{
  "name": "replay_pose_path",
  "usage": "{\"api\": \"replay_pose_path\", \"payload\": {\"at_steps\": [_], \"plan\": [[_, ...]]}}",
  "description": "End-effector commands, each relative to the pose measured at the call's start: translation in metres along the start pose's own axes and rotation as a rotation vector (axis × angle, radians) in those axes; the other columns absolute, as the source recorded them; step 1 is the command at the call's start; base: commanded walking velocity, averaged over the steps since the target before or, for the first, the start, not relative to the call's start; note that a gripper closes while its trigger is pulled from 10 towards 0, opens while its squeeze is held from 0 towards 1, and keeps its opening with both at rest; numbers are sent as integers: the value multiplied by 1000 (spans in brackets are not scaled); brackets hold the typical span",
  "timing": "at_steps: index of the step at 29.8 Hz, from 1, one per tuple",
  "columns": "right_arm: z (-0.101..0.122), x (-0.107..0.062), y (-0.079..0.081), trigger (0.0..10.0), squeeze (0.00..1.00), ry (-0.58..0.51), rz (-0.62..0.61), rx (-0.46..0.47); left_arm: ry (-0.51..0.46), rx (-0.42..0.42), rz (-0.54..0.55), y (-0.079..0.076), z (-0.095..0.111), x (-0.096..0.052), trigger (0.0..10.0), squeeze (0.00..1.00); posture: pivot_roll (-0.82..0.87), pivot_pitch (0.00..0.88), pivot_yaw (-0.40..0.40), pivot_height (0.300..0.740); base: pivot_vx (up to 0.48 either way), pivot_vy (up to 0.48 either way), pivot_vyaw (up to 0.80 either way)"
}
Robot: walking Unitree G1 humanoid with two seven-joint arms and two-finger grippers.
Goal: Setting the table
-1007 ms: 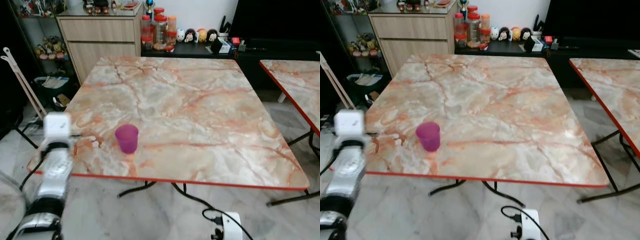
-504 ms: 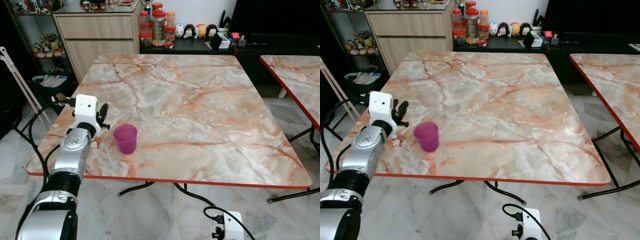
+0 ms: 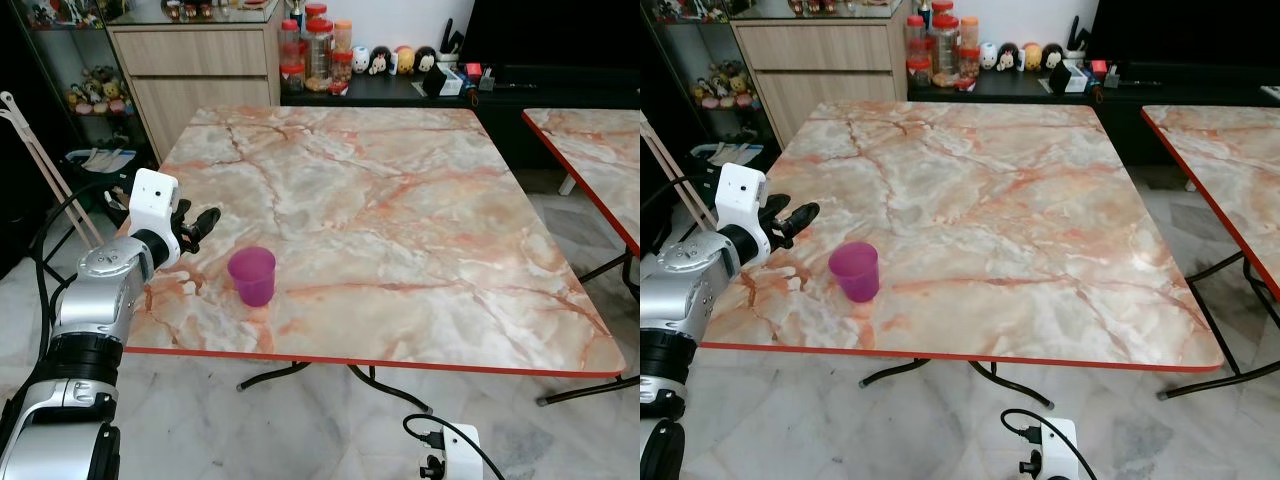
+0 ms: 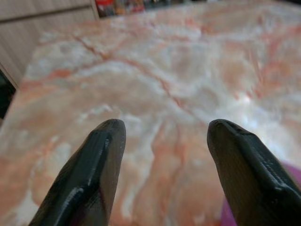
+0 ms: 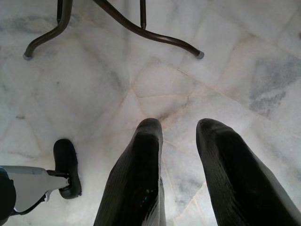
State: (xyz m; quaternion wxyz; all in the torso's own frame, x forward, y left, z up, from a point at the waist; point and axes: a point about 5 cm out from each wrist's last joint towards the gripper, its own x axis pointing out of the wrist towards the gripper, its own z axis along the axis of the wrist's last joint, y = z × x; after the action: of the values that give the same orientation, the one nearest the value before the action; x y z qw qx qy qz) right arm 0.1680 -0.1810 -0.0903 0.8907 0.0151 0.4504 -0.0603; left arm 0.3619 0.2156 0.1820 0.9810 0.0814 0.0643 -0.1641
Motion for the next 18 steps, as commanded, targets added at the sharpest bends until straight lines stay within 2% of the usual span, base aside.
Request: {"api": "replay_pose_path", "payload": {"at_steps": [1,2,3,7,10,18], "plan": [[1,0,1,10000,0,2,-4,5,58,8,-25,-7,-10,2,10000,1000,10,0,19,740,0,0,0],[1,0,1,10000,0,2,-3,5,62,14,-40,-10,-11,2,10000,714,8,0,19,740,0,0,0],[0,0,1,10000,0,3,-3,4,68,11,-77,-17,-13,3,10000,0,7,0,18,740,0,0,0],[-1,0,-2,10000,0,7,-11,6,118,23,-152,-30,-19,4,10000,0,5,0,17,740,0,0,0],[0,0,-4,10000,0,6,-16,8,130,31,-168,-34,-21,5,10000,0,1,0,18,740,0,0,0],[0,0,-5,10000,0,4,-22,13,153,47,-180,-35,-18,6,10000,0,0,0,19,740,0,0,0]]}}
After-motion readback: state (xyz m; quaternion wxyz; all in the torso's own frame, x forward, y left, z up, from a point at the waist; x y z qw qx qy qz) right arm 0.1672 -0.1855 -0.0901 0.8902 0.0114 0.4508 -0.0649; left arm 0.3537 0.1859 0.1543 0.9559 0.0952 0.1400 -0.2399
